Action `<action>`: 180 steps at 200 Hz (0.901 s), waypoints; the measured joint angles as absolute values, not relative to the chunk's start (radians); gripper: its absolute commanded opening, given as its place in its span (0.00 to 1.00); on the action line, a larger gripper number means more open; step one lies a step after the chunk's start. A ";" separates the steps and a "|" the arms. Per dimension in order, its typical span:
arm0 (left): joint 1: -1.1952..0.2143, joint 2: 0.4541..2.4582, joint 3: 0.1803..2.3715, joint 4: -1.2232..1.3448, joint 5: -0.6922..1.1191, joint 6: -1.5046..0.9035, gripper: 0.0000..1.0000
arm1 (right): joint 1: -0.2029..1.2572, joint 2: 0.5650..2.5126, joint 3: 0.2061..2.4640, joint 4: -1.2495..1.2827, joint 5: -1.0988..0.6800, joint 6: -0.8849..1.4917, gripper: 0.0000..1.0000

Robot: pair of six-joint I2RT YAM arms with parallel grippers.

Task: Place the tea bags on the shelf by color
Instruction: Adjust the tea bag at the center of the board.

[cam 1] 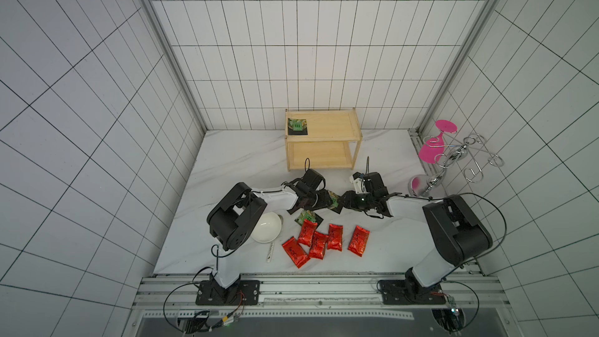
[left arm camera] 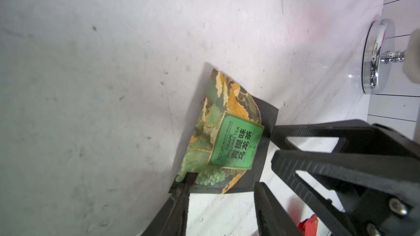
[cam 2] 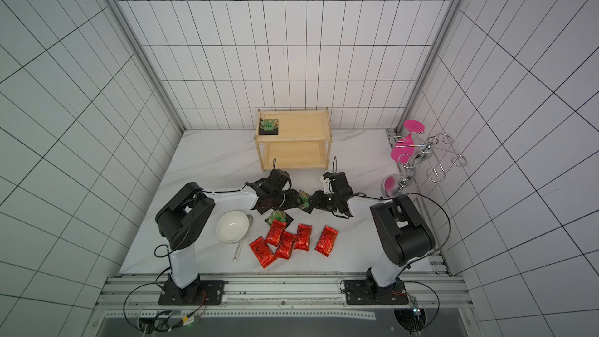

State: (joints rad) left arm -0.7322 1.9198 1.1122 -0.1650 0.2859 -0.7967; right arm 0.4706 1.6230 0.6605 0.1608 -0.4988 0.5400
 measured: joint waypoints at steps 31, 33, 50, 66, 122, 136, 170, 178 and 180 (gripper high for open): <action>-0.726 1.942 1.141 -0.167 0.282 -0.794 0.51 | 0.471 1.573 0.607 0.175 -0.512 0.585 0.39; -0.725 1.943 1.143 -0.167 0.282 -0.794 0.51 | 0.471 1.570 0.606 0.175 -0.513 0.588 0.39; -0.718 1.960 1.164 -0.165 0.280 -0.793 0.51 | 0.469 1.545 0.601 0.175 -0.515 0.601 0.39; -0.709 1.975 1.184 -0.163 0.279 -0.792 0.51 | 0.458 1.514 0.601 0.174 -0.516 0.604 0.39; -0.699 2.008 1.227 -0.157 0.279 -0.787 0.51 | 0.360 1.513 0.603 0.168 -0.521 0.599 0.40; -0.698 2.006 1.225 -0.156 0.279 -0.784 0.50 | 0.351 1.530 0.603 0.168 -0.531 0.600 0.39; -0.689 1.955 1.175 -0.158 0.278 -0.781 0.46 | 0.346 1.549 0.603 0.222 -0.566 0.620 0.33; -0.688 1.947 1.174 -0.156 0.279 -0.783 0.45 | 0.346 1.561 0.603 0.245 -0.577 0.627 0.33; -0.688 1.945 1.174 -0.154 0.280 -0.784 0.45 | 0.346 1.565 0.603 0.251 -0.578 0.630 0.32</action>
State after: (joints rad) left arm -0.6876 1.9453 1.1744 -0.1535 0.2798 -0.7837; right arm 0.3462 1.5654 0.6029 0.2512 -0.5781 0.6304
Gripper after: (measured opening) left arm 0.460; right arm 0.337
